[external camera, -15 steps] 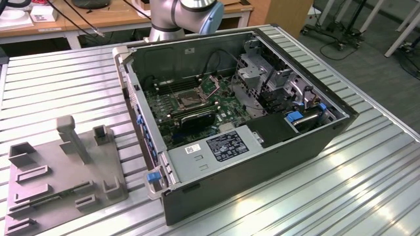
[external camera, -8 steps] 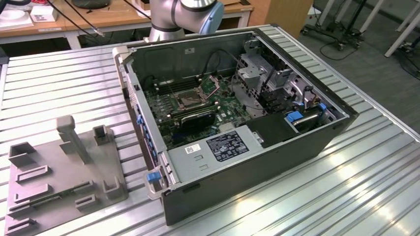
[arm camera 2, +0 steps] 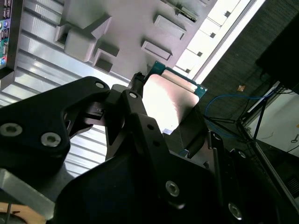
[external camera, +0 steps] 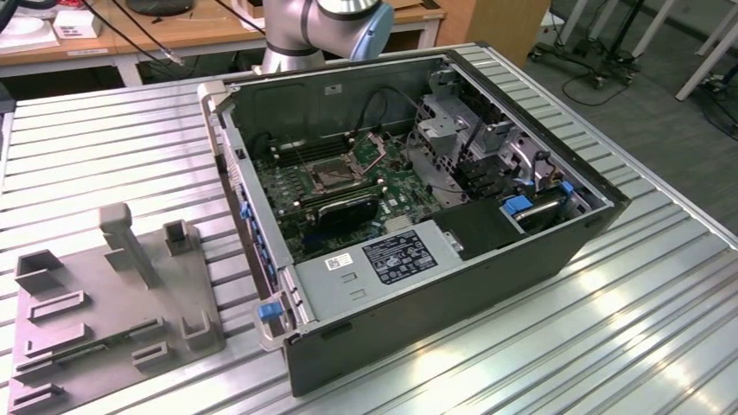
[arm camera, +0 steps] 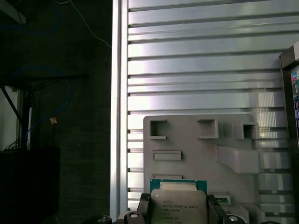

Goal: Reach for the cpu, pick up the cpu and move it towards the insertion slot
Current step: 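Pick up the cpu and move it towards the insertion slot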

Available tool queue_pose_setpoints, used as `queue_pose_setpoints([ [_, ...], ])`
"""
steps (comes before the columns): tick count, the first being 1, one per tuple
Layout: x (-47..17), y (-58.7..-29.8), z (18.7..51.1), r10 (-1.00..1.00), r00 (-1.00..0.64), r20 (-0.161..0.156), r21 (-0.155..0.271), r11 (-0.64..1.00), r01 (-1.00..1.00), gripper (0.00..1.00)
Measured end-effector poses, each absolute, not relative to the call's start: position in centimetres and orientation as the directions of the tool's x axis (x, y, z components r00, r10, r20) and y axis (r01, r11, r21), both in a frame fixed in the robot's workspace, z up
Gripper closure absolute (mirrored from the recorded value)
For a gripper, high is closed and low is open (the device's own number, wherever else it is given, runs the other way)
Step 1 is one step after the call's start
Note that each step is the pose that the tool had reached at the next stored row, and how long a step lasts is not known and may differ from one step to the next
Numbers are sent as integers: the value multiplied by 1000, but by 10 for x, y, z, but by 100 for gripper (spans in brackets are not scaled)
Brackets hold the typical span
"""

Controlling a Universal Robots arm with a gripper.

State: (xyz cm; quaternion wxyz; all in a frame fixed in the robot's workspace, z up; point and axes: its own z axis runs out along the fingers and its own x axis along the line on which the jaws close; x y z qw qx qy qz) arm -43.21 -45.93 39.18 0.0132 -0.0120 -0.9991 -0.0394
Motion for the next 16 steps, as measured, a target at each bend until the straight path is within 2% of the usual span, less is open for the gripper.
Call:
queue_pose_setpoints([
  [16, -426, -459, 392, 23, -999, 27, 79, 997, 25, 46],
])
